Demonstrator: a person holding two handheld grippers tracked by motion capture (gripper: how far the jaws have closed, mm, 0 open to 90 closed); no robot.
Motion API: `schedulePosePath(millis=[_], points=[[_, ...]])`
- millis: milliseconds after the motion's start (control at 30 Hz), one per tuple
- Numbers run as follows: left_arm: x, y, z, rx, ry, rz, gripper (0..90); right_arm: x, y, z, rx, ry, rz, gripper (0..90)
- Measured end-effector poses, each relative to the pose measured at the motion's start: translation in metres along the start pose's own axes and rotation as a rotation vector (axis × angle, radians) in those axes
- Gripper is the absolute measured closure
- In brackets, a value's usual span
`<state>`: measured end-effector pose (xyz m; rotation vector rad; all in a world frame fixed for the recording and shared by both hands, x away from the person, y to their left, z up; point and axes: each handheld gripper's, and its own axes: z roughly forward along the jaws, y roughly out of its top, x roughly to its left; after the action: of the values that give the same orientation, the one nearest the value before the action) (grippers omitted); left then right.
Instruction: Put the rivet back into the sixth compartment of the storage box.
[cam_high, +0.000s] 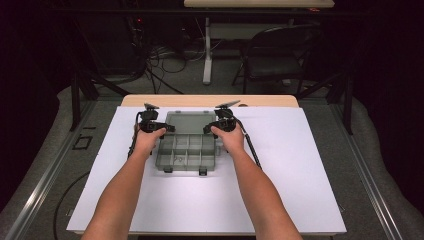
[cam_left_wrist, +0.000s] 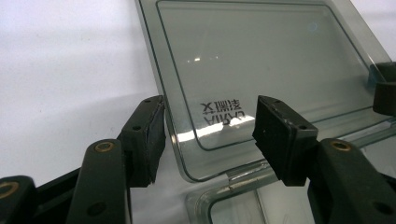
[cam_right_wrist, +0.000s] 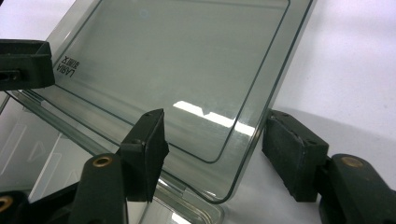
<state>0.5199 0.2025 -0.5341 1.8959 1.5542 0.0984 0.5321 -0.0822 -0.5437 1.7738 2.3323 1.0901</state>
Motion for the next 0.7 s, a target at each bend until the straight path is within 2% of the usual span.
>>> schedulePosePath(millis=[33, 167, 500, 533, 700], points=[[0.0003, -0.0001, 0.0007, -0.010, -0.002, -0.010, 43.5, 0.0001, 0.0003, -0.0006, 0.005, -0.003, 0.000, 39.7], [0.0019, -0.0003, 0.0036, 0.000, -0.006, -0.011, 42.9, 0.0011, 0.0004, -0.0025, 0.002, -0.001, 0.012, 40.3], [0.0030, 0.0004, 0.0056, 0.004, -0.029, -0.016, 41.9, 0.0012, 0.0012, -0.0061, -0.020, -0.001, -0.014, 42.3], [0.0034, 0.0006, 0.0052, 0.003, -0.029, -0.008, 41.9, 0.0020, 0.0015, -0.0067, -0.027, 0.000, -0.005, 42.4], [0.0033, 0.0017, 0.0015, -0.007, -0.025, 0.000, 45.1, 0.0035, 0.0020, -0.0097, -0.041, -0.006, -0.028, 42.6]])
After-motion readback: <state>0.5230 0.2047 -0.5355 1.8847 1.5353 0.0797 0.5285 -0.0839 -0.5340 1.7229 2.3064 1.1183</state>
